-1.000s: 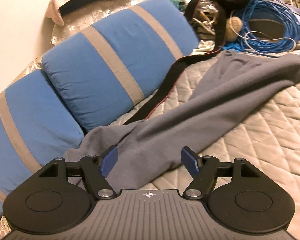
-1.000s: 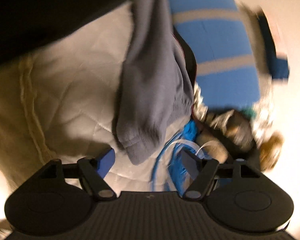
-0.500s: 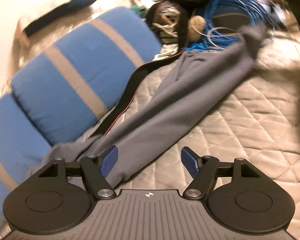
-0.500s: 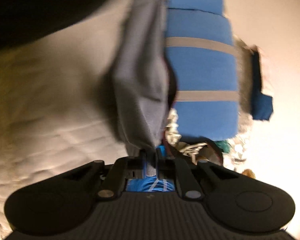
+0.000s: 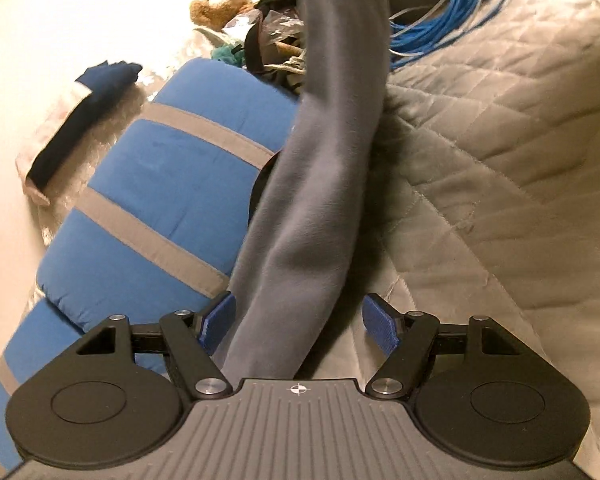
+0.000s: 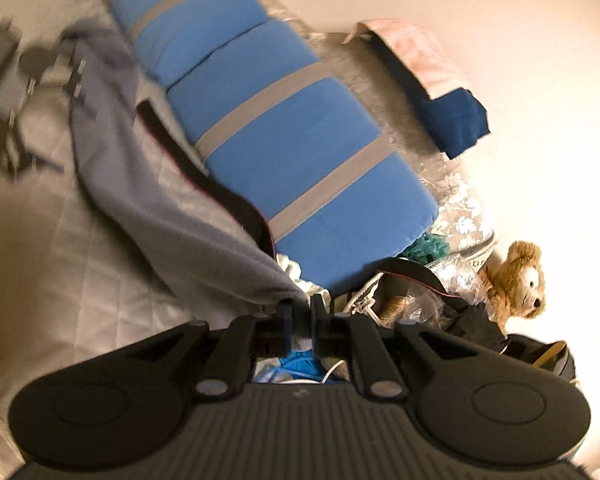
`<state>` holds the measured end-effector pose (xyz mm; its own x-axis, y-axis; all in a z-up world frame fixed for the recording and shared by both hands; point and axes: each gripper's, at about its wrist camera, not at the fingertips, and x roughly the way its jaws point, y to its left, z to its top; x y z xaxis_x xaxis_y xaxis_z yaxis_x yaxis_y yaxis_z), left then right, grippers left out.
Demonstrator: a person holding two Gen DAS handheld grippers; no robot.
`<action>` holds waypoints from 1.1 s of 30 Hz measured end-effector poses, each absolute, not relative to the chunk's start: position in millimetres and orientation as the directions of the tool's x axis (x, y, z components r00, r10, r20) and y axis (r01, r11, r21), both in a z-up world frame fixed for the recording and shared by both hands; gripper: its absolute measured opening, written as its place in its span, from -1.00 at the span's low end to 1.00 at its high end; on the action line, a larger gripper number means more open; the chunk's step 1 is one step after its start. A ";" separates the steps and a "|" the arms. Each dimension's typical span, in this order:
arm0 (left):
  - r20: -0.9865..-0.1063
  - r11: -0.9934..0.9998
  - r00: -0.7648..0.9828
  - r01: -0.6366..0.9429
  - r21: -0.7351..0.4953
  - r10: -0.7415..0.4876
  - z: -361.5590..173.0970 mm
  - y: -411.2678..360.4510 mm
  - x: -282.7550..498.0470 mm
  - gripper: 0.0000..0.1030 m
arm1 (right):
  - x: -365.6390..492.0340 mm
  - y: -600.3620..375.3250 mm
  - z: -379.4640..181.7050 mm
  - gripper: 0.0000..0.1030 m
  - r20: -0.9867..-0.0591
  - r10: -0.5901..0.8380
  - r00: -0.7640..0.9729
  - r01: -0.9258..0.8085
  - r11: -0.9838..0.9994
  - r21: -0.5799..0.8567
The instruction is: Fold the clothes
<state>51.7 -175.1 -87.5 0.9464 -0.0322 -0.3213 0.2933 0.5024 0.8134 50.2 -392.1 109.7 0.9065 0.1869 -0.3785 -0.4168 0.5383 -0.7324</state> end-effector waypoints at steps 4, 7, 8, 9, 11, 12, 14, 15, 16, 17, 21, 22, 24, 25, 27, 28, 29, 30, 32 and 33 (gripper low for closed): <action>-0.187 0.452 0.982 0.149 0.880 0.041 -99.6 -185.5 66.9 0.45 | 52.2 -392.8 117.8 -0.83 -0.379 0.186 0.907 -0.414 0.571 -0.710; -0.129 0.380 0.980 0.062 0.923 0.153 -98.0 -185.4 77.5 0.48 | 51.6 -393.6 112.3 -0.83 -0.384 0.170 0.908 -0.409 0.565 -0.717; -0.132 0.377 0.978 0.063 0.924 0.162 -93.9 -183.4 75.9 0.39 | 50.9 -394.4 109.5 -0.83 -0.386 0.166 0.907 -0.408 0.565 -0.717; -0.144 0.376 0.976 0.073 0.924 0.164 -88.9 -182.0 72.9 0.00 | 50.2 -395.2 106.7 -0.83 -0.389 0.161 0.907 -0.408 0.564 -0.718; -0.169 0.370 0.972 0.098 0.924 0.165 -79.5 -180.2 65.8 -0.52 | 49.8 -397.9 102.4 -0.83 -0.394 0.154 0.906 -0.407 0.569 -0.714; -0.174 0.364 0.971 0.104 0.925 0.166 -76.0 -179.4 62.6 -0.69 | 50.1 -399.6 100.9 -0.83 -0.396 0.151 0.906 -0.406 0.573 -0.712; -0.213 0.371 0.964 0.142 0.918 0.159 -69.0 -177.1 60.7 -0.85 | 50.6 -403.1 98.4 -0.82 -0.398 0.146 0.906 -0.404 0.582 -0.706; -0.243 0.387 0.958 0.168 0.906 0.152 -63.8 -174.9 61.0 -0.89 | 50.6 -404.6 97.2 -0.82 -0.401 0.145 0.904 -0.405 0.586 -0.702; -0.272 0.405 0.952 0.195 0.893 0.141 -58.5 -172.4 61.2 -0.90 | 50.3 -405.7 95.8 -0.82 -0.405 0.145 0.903 -0.408 0.588 -0.699; -0.301 0.420 0.945 0.223 0.880 0.128 -53.8 -170.0 60.7 -0.90 | 49.7 -406.4 94.2 -0.82 -0.408 0.145 0.901 -0.410 0.588 -0.697; -0.438 0.552 0.897 0.339 0.762 0.053 -24.2 -153.5 61.1 -0.90 | 48.9 -409.6 84.8 -0.82 -0.424 0.139 0.895 -0.419 0.586 -0.693; -0.485 0.608 0.874 0.375 0.699 0.019 -14.2 -145.9 62.7 -0.90 | 49.5 -410.9 82.7 -0.82 -0.428 0.137 0.893 -0.421 0.590 -0.689; -0.569 0.707 0.820 0.440 0.553 -0.066 4.4 -127.9 67.4 -0.90 | 50.8 -412.9 79.2 -0.82 -0.438 0.133 0.889 -0.424 0.599 -0.679; -0.594 0.747 0.798 0.456 0.484 -0.102 11.8 -118.5 70.1 -0.90 | 51.4 -413.5 77.9 -0.82 -0.443 0.132 0.887 -0.427 0.603 -0.674; -0.624 0.808 0.764 0.466 0.359 -0.163 24.2 -100.4 75.6 -1.00 | 52.4 -414.2 76.3 -0.82 -0.454 0.132 0.881 -0.433 0.610 -0.664; -0.628 0.834 0.754 0.462 0.301 -0.191 30.4 -90.8 77.5 -0.99 | 53.0 -414.6 75.7 -0.82 -0.459 0.132 0.879 -0.436 0.614 -0.658; -0.628 0.854 0.749 0.454 0.254 -0.212 36.5 -82.0 78.7 -0.99 | 53.7 -415.2 75.5 -0.82 -0.465 0.131 0.876 -0.439 0.617 -0.653; -0.625 0.871 0.746 0.445 0.209 -0.231 42.7 -73.4 80.8 -1.00 | 54.4 -415.7 75.3 -0.82 -0.470 0.131 0.873 -0.442 0.620 -0.648; -0.608 0.897 0.750 0.421 0.136 -0.261 51.8 -58.7 82.9 -1.00 | 54.9 -415.5 74.8 -0.82 -0.477 0.127 0.870 -0.443 0.625 -0.642; -0.592 0.903 0.763 0.410 0.132 -0.260 53.5 -56.4 83.2 -0.99 | 54.8 -414.9 74.2 -0.82 -0.476 0.123 0.871 -0.440 0.627 -0.643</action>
<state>83.2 -56.4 53.5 0.7630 -0.2598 -0.5919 0.4099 0.9025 0.1323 54.8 -414.9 74.2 0.8708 0.1225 -0.4761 -0.4399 0.6265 -0.6434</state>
